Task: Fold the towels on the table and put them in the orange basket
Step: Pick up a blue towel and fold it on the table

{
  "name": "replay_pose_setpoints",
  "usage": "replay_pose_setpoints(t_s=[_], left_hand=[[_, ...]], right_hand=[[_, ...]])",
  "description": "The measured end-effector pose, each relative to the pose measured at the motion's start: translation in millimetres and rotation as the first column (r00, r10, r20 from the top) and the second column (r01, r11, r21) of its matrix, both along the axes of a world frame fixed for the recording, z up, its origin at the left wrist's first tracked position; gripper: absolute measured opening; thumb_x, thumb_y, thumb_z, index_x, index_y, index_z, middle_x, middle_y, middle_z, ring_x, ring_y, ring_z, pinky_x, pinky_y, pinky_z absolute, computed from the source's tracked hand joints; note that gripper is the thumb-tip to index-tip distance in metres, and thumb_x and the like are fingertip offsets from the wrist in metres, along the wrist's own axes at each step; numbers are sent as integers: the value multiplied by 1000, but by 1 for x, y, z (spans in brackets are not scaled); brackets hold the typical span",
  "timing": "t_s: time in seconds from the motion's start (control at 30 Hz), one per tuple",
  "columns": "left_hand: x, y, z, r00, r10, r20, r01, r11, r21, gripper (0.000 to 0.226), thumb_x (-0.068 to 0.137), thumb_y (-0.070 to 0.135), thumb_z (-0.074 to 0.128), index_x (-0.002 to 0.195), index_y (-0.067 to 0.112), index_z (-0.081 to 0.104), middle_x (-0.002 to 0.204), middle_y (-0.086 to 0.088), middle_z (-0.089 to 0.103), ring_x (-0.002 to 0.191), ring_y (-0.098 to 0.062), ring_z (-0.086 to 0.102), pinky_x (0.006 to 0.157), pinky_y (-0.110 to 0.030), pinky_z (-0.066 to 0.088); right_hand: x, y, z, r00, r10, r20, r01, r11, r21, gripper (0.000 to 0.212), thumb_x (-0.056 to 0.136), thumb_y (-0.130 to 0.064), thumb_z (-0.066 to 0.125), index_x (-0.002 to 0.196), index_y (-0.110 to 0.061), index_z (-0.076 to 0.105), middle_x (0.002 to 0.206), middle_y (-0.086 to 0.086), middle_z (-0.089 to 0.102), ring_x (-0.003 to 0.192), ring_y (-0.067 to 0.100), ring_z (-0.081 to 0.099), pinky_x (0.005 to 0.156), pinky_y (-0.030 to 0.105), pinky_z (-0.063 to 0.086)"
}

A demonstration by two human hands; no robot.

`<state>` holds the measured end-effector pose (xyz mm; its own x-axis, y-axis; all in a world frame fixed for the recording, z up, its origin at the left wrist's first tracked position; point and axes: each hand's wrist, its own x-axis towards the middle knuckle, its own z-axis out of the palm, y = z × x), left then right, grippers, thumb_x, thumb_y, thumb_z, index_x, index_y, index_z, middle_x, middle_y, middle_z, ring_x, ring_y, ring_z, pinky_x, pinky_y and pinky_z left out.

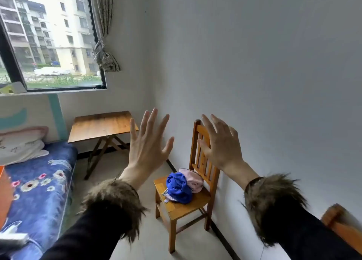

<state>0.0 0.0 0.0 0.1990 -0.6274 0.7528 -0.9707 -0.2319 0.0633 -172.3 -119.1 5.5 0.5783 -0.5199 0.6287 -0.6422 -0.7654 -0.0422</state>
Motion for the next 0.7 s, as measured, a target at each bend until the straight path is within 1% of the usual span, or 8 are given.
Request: replay_pose_setpoints(t_s=[0.03,0.1,0.23,0.3,0.4,0.5,0.6,0.7], left_hand=[[10,-4,-16,999,23,-43,-21,999,39,66,88,44,54,145,22,30,154,-12,21,143,-30,16,115,-55,5],[36,-16,-57,996,50,-79,-42,994,106,67,88,44,54,145,20,30,154,-13,21,143,-30,15,115,-55,6],[78,-34,-131,976,29,-216,29,965,261,65,87,42,56,143,17,33,152,-15,25,142,-32,20,114,-54,10],[94,-43,-158,969,14,-246,65,949,308,63,87,40,58,141,16,37,150,-15,30,140,-33,24,112,-55,15],[114,-57,-195,939,23,-343,118,914,387,58,88,37,57,140,17,39,150,-12,31,141,-31,24,113,-54,17],[131,-77,-222,934,-3,-357,168,885,434,55,88,35,58,137,16,44,147,-11,37,138,-31,30,111,-54,24],[151,-111,-236,930,-11,-367,199,855,479,55,87,34,60,136,15,46,146,-12,39,137,-32,33,110,-53,26],[168,-150,-252,932,-8,-363,209,829,519,55,85,33,62,134,14,48,144,-13,41,135,-33,36,108,-55,29]], right_hand=[[11,-4,-13,1000,-5,-6,5,999,40,68,91,-43,48,148,-24,16,152,7,26,139,24,26,110,46,26],[38,-17,-50,1000,-9,-24,11,996,89,70,90,-43,51,148,-24,17,152,8,26,140,24,24,110,46,25],[87,-29,-128,995,-5,-101,30,968,249,69,90,-45,49,148,-24,17,152,6,27,140,23,25,110,43,25],[106,-33,-155,995,-17,-102,49,948,316,69,90,-46,50,148,-25,18,151,5,28,140,22,25,110,43,26],[131,-43,-189,986,-34,-166,95,921,377,71,90,-47,48,148,-25,14,153,3,25,139,21,24,109,44,28],[147,-59,-217,972,-39,-233,138,896,422,72,90,-49,45,149,-25,12,155,6,20,141,23,21,110,49,23],[158,-88,-239,959,-61,-275,189,862,471,74,88,-48,50,149,-25,14,154,8,22,141,26,22,111,53,21],[169,-128,-260,952,-74,-298,221,840,495,76,86,-48,55,148,-24,18,153,10,25,140,29,25,109,55,24]])
